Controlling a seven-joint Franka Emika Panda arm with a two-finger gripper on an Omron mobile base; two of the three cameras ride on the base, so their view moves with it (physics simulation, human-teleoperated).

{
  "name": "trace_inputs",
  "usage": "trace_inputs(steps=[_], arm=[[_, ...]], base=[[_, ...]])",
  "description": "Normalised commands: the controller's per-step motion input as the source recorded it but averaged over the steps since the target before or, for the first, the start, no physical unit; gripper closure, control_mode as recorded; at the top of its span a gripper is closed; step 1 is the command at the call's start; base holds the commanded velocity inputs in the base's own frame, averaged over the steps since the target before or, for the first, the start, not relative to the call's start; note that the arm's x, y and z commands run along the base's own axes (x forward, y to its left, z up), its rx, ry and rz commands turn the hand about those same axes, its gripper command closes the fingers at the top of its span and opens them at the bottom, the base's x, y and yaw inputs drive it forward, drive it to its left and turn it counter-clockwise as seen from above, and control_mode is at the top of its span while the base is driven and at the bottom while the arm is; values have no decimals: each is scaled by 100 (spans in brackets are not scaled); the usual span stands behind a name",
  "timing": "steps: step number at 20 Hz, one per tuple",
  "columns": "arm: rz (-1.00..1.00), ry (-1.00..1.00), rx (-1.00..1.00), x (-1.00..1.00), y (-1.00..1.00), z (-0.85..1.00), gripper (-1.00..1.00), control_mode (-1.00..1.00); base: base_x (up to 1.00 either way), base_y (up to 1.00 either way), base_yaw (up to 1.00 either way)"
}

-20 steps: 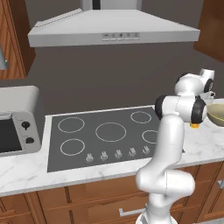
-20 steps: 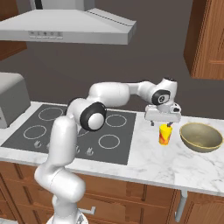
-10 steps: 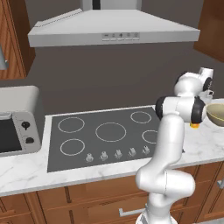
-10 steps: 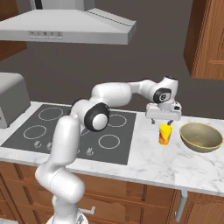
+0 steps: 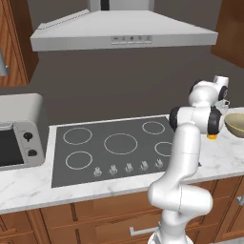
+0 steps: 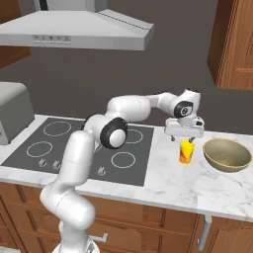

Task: Pick the cup and bowl from the counter and place them on the counter next to the sink.

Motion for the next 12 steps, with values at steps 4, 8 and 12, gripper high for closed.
trace_inputs(steps=[4,8,12], arm=[[0,2,0,0,0,-28,-100,-100],[0,1,0,0,0,-25,-100,-100],[0,1,0,0,0,-25,-100,-100]], base=[[0,0,0],[0,0,0],[0,0,0]])
